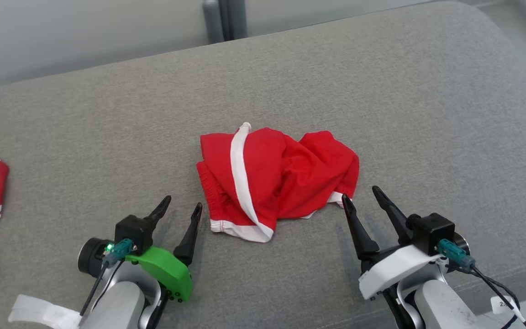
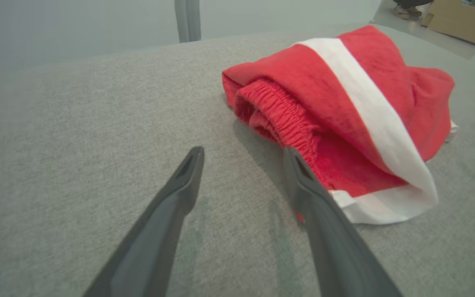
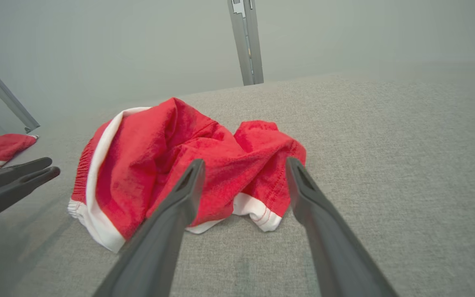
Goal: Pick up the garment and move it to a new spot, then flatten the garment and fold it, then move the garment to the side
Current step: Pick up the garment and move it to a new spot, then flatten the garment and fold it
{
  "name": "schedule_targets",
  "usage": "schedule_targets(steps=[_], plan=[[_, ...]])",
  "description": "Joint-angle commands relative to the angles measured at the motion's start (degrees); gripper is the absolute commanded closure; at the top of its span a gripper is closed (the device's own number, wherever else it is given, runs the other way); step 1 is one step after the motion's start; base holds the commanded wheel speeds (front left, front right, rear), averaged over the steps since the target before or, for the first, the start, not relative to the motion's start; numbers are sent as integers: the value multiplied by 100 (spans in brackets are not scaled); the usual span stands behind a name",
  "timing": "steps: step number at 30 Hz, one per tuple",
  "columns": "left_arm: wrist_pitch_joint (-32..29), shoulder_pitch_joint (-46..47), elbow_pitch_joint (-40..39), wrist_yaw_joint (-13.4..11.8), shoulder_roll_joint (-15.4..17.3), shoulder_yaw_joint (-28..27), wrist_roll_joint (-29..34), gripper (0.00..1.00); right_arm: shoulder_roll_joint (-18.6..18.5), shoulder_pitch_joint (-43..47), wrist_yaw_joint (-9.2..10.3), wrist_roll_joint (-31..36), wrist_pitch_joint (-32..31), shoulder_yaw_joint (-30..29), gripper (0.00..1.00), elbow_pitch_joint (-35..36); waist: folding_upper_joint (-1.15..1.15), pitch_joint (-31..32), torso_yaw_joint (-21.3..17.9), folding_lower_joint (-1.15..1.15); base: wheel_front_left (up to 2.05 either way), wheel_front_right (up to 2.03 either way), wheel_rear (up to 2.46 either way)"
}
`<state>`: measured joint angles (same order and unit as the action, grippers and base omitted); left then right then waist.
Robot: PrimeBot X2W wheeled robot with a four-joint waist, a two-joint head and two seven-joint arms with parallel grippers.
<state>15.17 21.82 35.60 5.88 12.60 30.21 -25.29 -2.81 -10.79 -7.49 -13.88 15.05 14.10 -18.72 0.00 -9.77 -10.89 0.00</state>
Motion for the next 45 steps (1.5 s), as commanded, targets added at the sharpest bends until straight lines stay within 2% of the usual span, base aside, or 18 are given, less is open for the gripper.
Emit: schedule_targets(steps=[1,11,16,22,31,36,45], plan=[[-1,-257,-188,-22,-67,-176,135,0,-18,18,0,24,17,10,0,-20,0,264,475,0,0,0,0],[0,-1117,-866,76,-396,-997,661,0,-19,-286,0,-29,17,172,0,-227,0,533,1461,0,0,0,0],[0,-1381,-1043,128,-571,-1166,843,0,-18,-506,0,-19,17,61,0,-461,0,619,2016,0,0,0,0],[0,-1661,-1067,158,-694,-1288,935,0,-18,-725,0,-45,17,-27,0,-821,0,678,2496,0,0,0,0],[0,-1769,-1132,167,-733,-1229,890,0,-21,-1239,0,-222,16,-592,0,-1406,0,564,2812,0,0,0,0],[0,-1701,-1143,167,-739,-1094,841,0,-20,-1668,0,-89,17,-988,0,-1830,0,456,2907,0,0,0,0],[0,-1609,-1003,168,-754,-859,641,0,-20,-2240,0,102,-8,-1643,0,-3123,0,299,3010,0,0,0,0]])
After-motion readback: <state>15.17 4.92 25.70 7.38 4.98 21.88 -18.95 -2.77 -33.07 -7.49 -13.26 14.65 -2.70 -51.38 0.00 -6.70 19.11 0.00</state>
